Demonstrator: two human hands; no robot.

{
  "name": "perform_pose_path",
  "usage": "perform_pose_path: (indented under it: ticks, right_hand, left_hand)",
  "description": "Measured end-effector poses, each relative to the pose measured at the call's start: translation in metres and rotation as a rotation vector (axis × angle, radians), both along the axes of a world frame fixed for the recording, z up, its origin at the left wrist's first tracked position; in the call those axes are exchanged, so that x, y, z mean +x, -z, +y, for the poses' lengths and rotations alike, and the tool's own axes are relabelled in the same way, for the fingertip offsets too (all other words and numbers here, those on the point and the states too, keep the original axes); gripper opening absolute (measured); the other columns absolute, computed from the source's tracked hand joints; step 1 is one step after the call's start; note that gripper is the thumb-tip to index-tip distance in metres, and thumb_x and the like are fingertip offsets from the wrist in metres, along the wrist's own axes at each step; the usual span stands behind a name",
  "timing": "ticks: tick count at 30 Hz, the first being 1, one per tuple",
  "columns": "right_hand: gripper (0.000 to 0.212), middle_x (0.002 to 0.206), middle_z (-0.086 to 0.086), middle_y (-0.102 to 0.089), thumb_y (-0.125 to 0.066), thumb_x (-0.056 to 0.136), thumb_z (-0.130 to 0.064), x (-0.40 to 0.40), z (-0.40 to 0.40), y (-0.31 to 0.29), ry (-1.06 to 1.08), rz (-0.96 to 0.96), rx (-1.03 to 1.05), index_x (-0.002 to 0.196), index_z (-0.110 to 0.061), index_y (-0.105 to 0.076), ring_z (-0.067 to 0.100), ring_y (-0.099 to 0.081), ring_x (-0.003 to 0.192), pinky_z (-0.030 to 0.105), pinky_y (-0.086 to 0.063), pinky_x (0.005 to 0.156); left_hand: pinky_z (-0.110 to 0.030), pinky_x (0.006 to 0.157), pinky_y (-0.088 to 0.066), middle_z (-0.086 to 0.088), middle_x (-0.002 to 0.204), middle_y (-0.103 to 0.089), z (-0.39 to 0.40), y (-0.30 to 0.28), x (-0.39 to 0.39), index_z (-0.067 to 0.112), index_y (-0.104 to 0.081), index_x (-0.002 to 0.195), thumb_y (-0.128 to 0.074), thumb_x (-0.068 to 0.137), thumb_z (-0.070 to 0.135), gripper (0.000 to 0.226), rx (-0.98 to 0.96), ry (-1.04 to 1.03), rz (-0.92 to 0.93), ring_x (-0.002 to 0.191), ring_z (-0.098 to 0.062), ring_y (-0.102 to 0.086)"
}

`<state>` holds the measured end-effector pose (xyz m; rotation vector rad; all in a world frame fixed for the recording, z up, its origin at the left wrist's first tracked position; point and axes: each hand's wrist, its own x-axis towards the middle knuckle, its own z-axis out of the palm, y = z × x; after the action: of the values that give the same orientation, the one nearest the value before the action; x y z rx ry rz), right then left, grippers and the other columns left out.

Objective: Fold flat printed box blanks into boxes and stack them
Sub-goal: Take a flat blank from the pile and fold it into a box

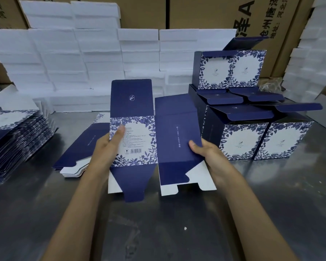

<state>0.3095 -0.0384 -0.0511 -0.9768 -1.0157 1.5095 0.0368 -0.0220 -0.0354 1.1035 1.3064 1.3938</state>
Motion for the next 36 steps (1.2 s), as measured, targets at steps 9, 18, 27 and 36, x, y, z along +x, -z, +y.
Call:
perform_pose_path:
  ticks: [9,18,27,36]
  right_hand:
    - [0.023,0.12,0.007,-0.074,-0.062,0.099,-0.027,-0.006,-0.001,-0.005,0.045,0.026,-0.037,0.119,-0.023,-0.073,0.027,-0.071,0.111,0.05,-0.055,0.098]
    - [0.046,0.122,0.012,-0.073,-0.054,0.098,-0.048,-0.006,-0.01,-0.024,0.061,0.219,-0.05,0.124,-0.015,-0.072,0.027,-0.072,0.107,0.034,-0.059,0.076]
    - [0.038,0.079,-0.005,-0.069,-0.043,0.09,-0.018,0.005,-0.006,-0.015,0.04,0.149,0.215,0.078,-0.029,-0.078,0.014,-0.059,0.072,0.022,-0.047,0.058]
    - [0.06,0.112,-0.008,-0.073,-0.066,0.056,-0.026,-0.002,0.002,-0.001,-0.023,-0.171,0.19,0.115,-0.035,-0.068,0.01,-0.069,0.093,0.03,-0.049,0.083]
  left_hand:
    - [-0.035,0.074,-0.055,0.01,0.09,-0.078,0.005,0.001,-0.001,0.032,-0.072,0.092,-0.055,0.09,0.067,0.039,-0.006,-0.06,0.082,0.084,-0.014,-0.075]
    - [-0.025,0.096,-0.046,0.017,0.124,-0.063,0.003,-0.001,0.001,0.063,-0.042,0.133,-0.078,0.064,0.068,0.079,-0.024,0.214,0.129,0.113,0.0,-0.062]
    - [-0.043,0.121,-0.025,0.006,0.149,-0.051,-0.005,0.0,0.04,0.032,-0.049,0.145,-0.084,0.066,0.056,0.09,0.006,0.56,-0.009,0.14,-0.014,-0.044]
    - [-0.008,0.094,-0.044,0.047,0.132,-0.045,-0.015,-0.003,0.043,0.052,-0.022,0.151,-0.071,0.081,-0.006,0.104,0.185,0.597,0.241,0.128,0.016,-0.043]
